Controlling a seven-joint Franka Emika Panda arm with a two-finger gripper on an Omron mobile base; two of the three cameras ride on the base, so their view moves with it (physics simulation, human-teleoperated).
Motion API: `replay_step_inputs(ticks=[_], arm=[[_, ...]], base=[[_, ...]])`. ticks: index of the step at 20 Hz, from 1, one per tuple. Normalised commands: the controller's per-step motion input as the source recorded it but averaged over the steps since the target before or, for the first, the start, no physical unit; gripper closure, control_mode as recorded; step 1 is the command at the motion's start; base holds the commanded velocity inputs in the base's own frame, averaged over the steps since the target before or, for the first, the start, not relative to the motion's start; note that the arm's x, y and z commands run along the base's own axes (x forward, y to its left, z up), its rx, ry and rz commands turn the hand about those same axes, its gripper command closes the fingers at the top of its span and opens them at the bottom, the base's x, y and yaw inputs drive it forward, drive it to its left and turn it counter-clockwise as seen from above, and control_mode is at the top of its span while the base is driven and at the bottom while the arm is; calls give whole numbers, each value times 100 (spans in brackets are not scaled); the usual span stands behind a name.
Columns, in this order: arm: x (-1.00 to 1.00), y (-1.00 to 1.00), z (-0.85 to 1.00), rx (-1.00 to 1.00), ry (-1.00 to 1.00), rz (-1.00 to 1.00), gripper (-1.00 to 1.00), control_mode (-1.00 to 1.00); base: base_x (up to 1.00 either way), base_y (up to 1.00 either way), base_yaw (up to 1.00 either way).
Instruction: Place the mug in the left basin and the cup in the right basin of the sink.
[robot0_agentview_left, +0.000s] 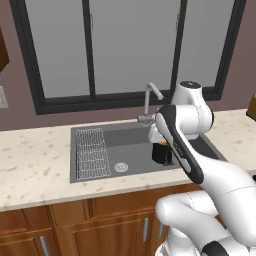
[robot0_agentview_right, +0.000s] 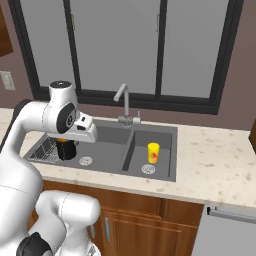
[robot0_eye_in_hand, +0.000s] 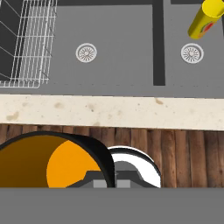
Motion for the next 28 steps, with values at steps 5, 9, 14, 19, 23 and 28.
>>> replay_step_inputs(ticks=[5,9,14,19,23,28], arm=[[0,0,0,0,0,0,100,100],[0,0,0,0,0,0,100,100],[0,0,0,0,0,0,100,100],[0,0,0,0,0,0,100,100],[0,0,0,0,0,0,100,100],[0,0,0,0,0,0,100,100]], base=[[20,-21,0],[27,0,0],[32,2,0],[34,6,-1],[33,10,-2],[36,9,-3]])
